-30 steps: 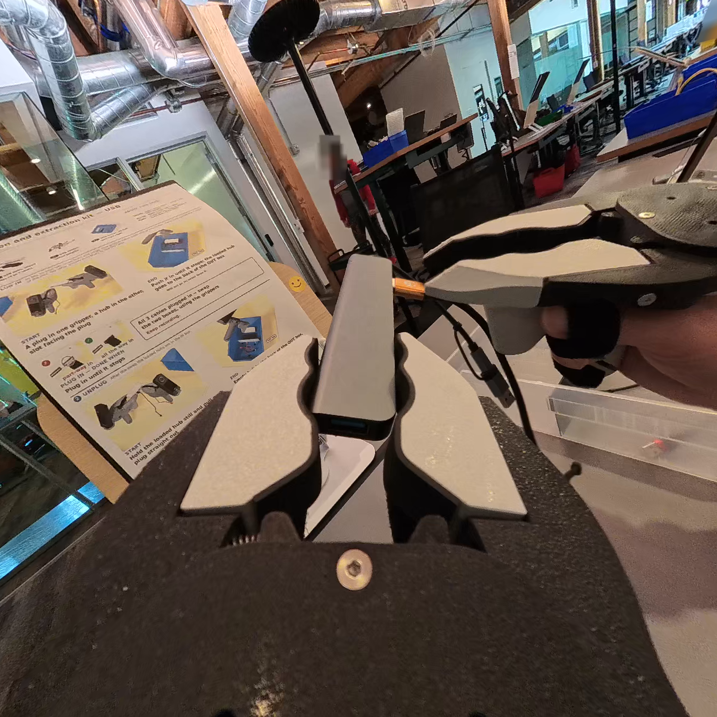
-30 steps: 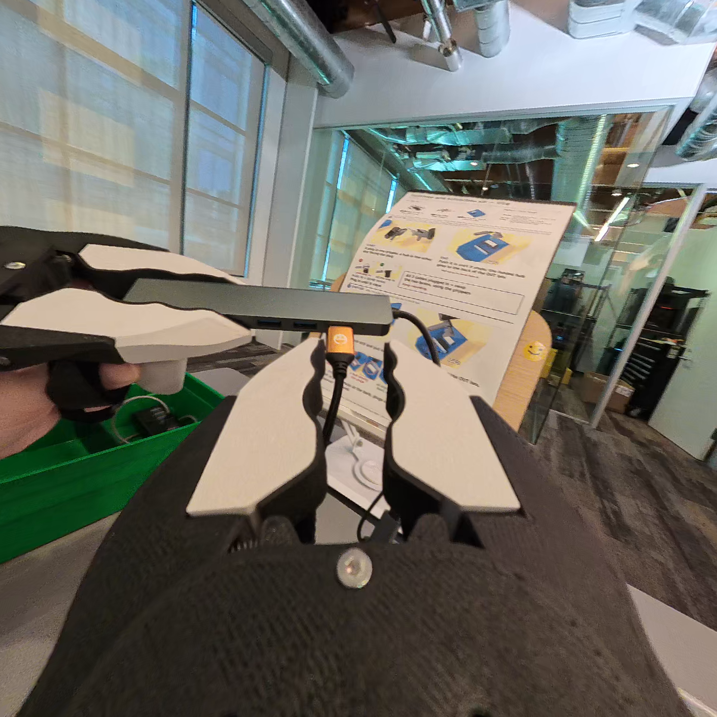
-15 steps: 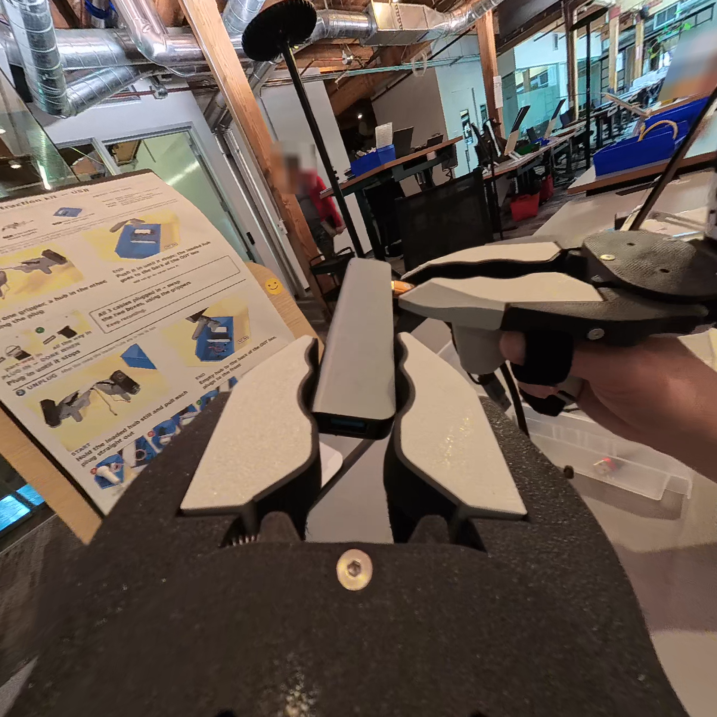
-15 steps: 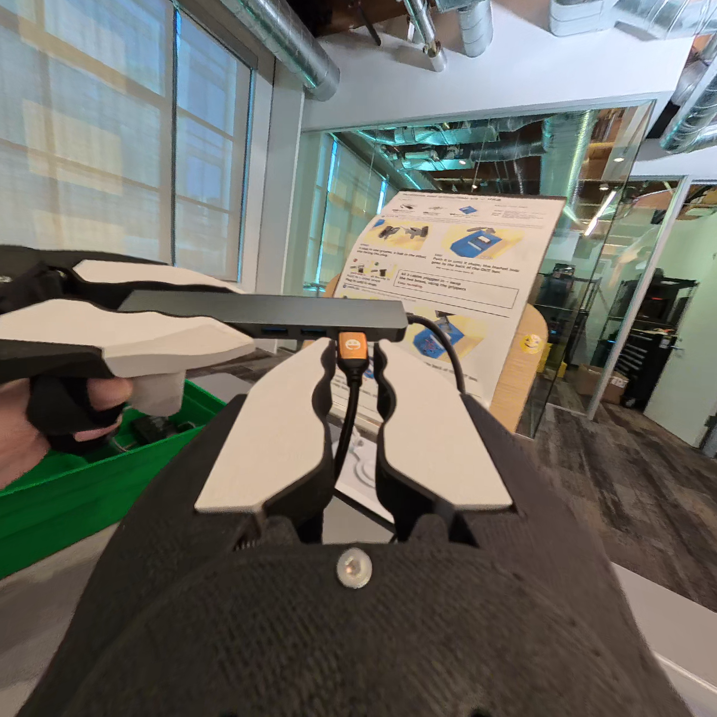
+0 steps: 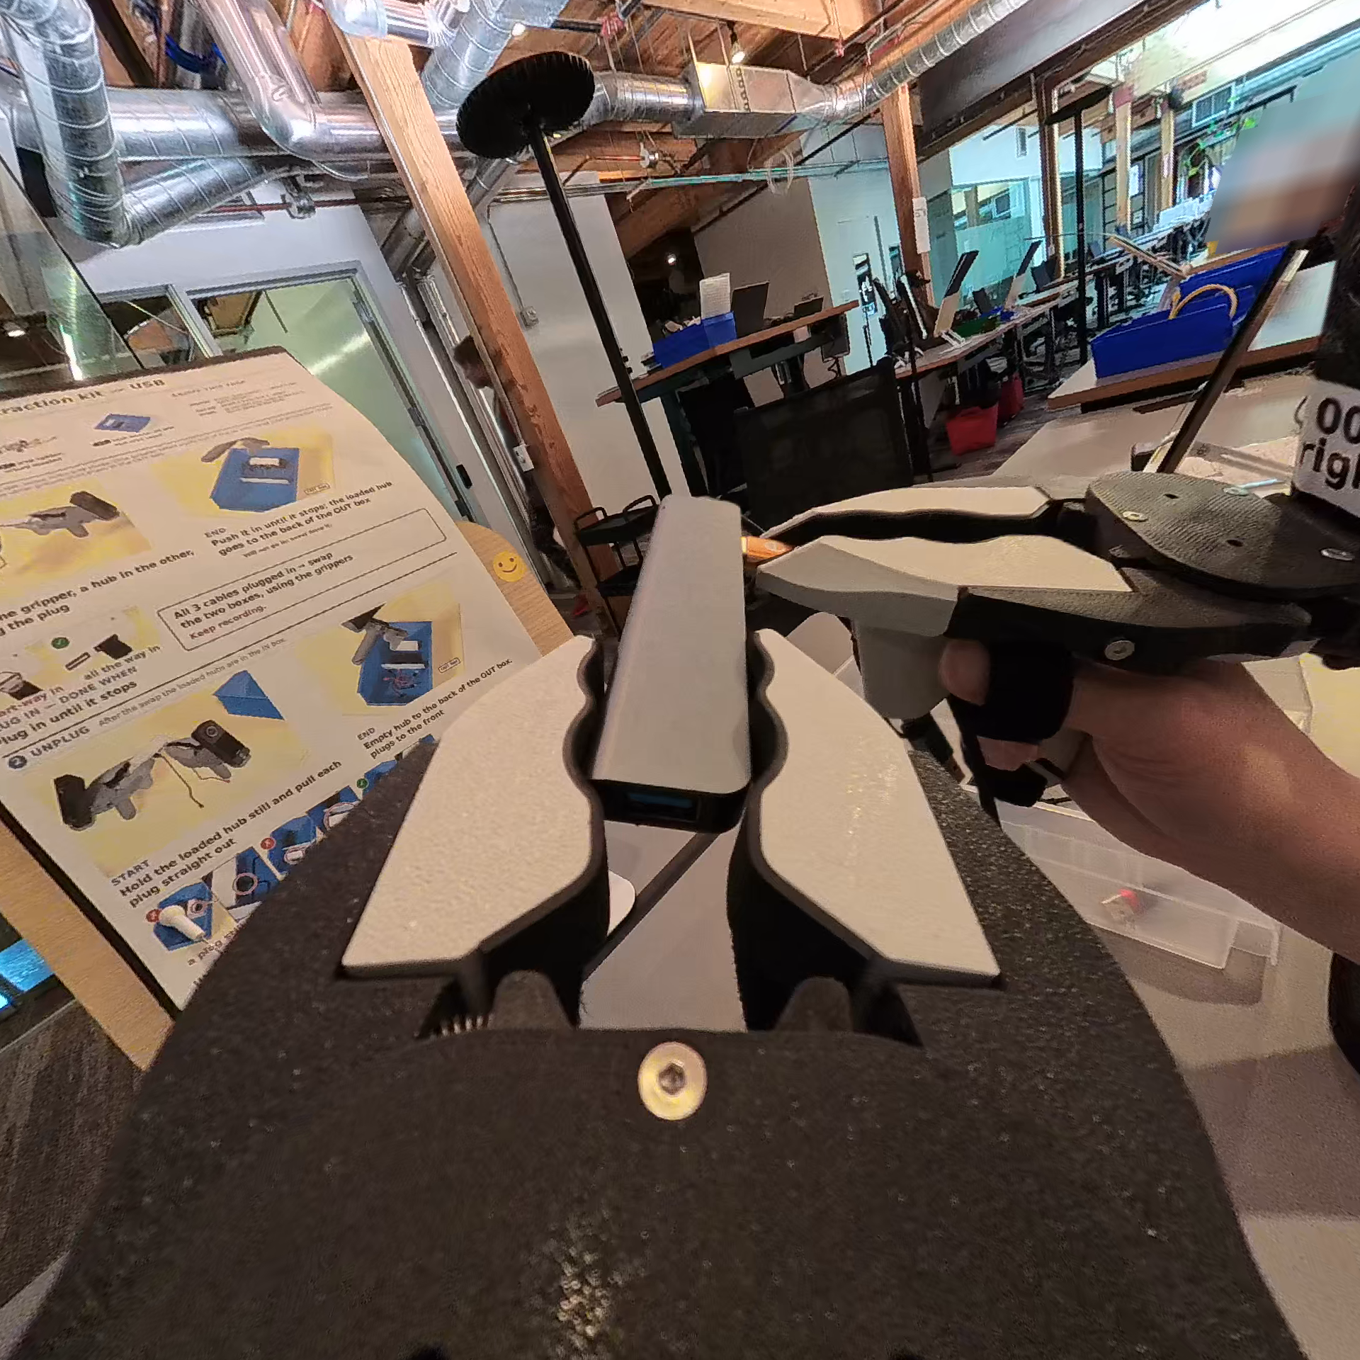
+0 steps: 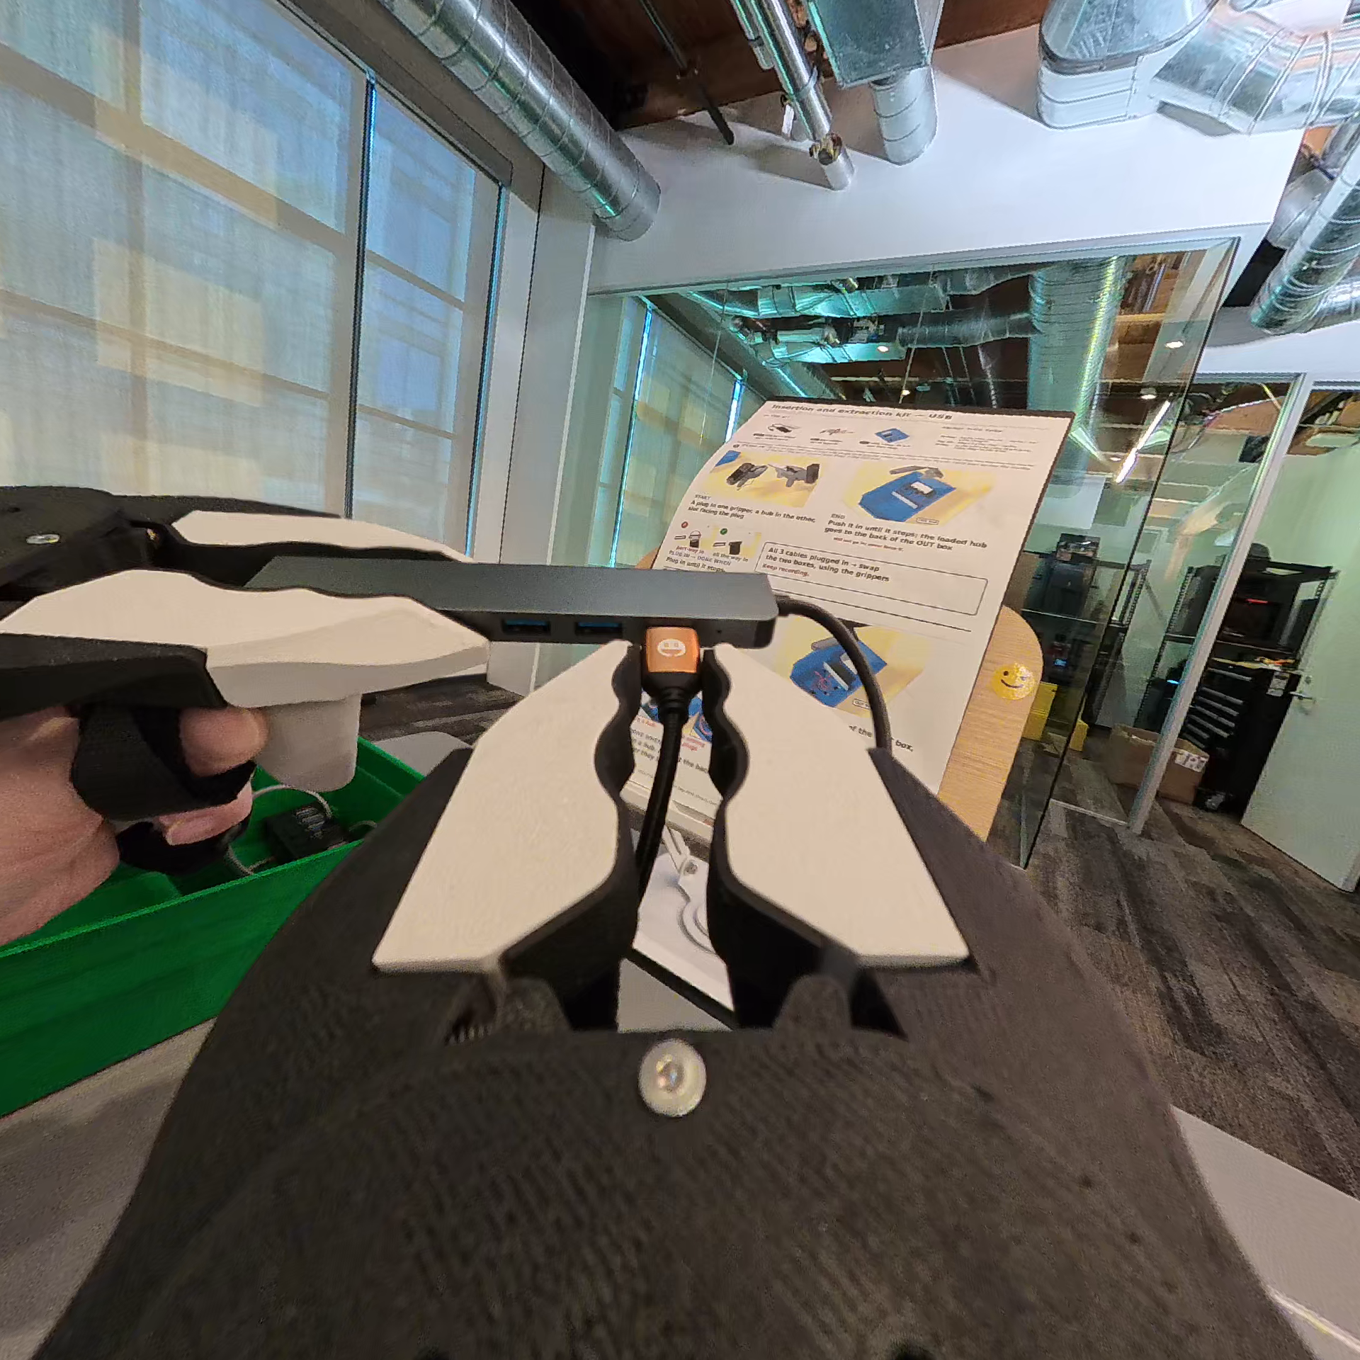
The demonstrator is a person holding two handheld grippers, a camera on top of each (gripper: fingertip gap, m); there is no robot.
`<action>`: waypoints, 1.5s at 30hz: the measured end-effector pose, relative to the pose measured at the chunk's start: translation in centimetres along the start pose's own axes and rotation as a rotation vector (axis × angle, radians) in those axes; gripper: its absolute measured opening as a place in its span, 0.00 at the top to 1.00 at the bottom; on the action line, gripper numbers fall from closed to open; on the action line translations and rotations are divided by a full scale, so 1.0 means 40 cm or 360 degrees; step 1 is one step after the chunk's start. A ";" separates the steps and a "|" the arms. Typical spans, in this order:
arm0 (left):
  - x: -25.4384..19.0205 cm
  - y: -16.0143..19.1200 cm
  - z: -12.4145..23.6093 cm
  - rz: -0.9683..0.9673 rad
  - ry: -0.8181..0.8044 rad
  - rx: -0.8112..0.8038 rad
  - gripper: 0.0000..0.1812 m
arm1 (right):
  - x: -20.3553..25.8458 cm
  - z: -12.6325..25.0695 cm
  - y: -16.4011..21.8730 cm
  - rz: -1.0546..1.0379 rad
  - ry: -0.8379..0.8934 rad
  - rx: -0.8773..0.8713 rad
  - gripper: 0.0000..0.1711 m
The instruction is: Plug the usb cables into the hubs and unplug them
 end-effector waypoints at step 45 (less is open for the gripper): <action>0.174 -0.045 0.129 0.0228 0.0020 -0.0112 0.80 | -0.297 0.344 0.261 -0.0187 -0.1026 0.0909 0.90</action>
Point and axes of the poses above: each gripper's, where its closed fingertips meet, z back along the fingers, y out of its underside, x = y × z across the jaws, the point moved 3 cm from there along z, back along the fingers, and after that the axes turned 3 degrees about x, right-handed, at the moved point
